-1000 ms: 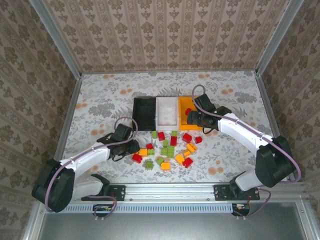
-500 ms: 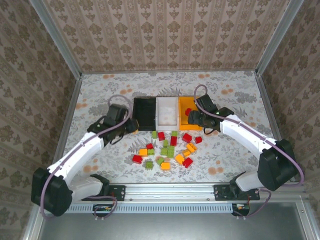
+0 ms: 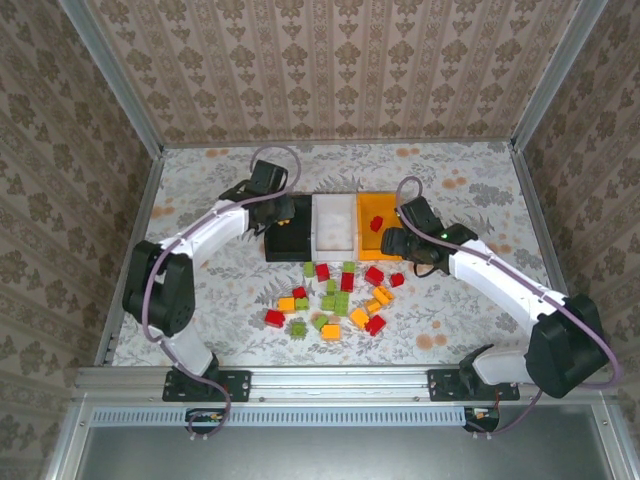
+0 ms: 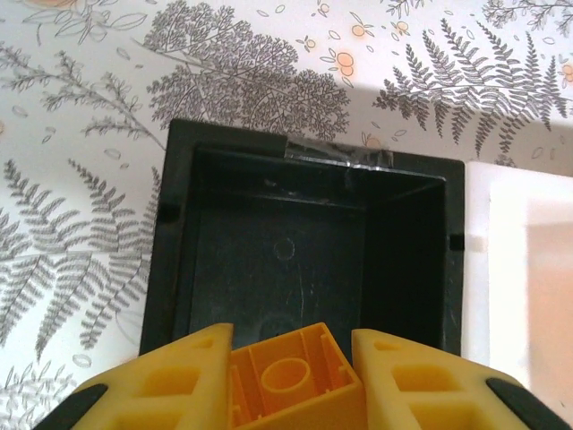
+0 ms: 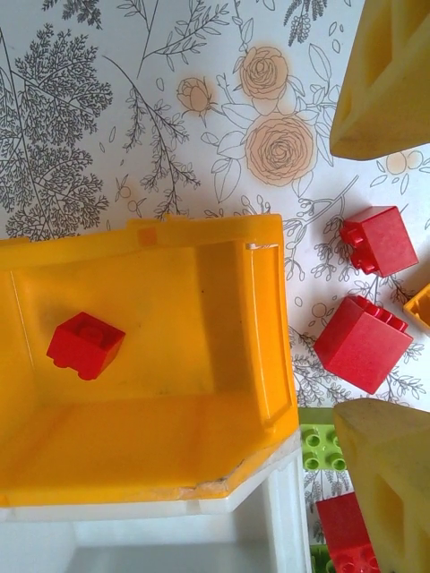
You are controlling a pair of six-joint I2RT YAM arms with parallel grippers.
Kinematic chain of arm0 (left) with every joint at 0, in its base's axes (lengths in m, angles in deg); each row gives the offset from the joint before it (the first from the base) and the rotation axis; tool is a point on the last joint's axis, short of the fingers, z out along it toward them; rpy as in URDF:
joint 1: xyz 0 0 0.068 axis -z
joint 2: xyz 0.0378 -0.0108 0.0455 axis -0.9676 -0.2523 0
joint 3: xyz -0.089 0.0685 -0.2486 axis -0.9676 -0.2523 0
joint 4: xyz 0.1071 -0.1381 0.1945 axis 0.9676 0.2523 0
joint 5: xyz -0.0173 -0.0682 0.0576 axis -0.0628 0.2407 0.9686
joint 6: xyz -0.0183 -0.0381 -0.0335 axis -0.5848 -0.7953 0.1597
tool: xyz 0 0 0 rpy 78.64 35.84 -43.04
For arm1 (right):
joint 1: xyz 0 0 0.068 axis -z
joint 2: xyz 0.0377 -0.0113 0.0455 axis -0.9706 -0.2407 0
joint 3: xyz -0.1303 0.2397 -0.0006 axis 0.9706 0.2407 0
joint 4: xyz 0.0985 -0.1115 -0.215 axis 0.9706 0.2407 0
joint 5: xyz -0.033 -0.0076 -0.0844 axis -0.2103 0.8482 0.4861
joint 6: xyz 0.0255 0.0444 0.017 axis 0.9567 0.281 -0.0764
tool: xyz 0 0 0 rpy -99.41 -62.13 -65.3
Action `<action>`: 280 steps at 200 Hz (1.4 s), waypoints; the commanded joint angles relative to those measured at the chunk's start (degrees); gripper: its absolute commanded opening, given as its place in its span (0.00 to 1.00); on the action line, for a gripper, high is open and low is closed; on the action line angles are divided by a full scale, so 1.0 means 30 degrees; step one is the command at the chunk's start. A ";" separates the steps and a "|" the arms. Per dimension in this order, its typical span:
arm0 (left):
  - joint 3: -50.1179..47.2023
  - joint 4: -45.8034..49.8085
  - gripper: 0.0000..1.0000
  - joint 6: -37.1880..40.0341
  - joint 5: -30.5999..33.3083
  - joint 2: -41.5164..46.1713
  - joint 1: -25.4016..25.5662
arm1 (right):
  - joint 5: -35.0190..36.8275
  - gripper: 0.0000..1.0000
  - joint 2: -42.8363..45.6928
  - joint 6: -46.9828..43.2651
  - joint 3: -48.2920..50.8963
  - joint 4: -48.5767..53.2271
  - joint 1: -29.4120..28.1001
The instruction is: Sort the legos into containers by color
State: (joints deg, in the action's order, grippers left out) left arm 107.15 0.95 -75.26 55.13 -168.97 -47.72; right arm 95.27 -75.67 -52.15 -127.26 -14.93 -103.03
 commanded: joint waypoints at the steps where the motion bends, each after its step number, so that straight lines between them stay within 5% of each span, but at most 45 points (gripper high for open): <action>1: 0.1032 0.0316 0.41 0.0685 0.0589 -0.0540 0.0081 | 0.0081 0.73 0.0673 0.0318 0.0426 0.0608 -0.0066; 36: 0.1252 0.0229 0.60 0.0674 0.0486 -0.0322 0.0359 | 0.0009 0.74 0.1085 0.0325 0.0645 0.0726 -0.0066; 93: -0.0232 -0.0545 0.76 0.0040 -0.0913 0.2399 0.0754 | -0.0705 0.74 0.1394 0.0149 0.0834 0.0596 -0.0066; 132: -0.2370 -0.0974 0.99 -0.0252 -0.1557 0.5741 0.1644 | -0.1543 0.75 0.1594 -0.0055 0.1037 0.0229 -0.0124; 204: -0.8857 -0.0827 1.00 -0.1475 0.0131 1.3954 0.3828 | -0.2502 0.79 0.2913 -0.0078 0.1575 -0.0050 -0.0887; 280: -1.5094 0.1344 1.00 -0.4854 0.2174 2.0960 0.4075 | -0.2524 0.78 0.0120 -0.0211 0.0733 -0.1815 -0.4892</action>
State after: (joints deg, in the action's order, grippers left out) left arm 64.99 1.86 -84.64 58.98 -109.80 -35.66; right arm 88.30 -71.19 -52.24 -123.50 -17.73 -114.77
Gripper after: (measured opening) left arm 0.997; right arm 0.785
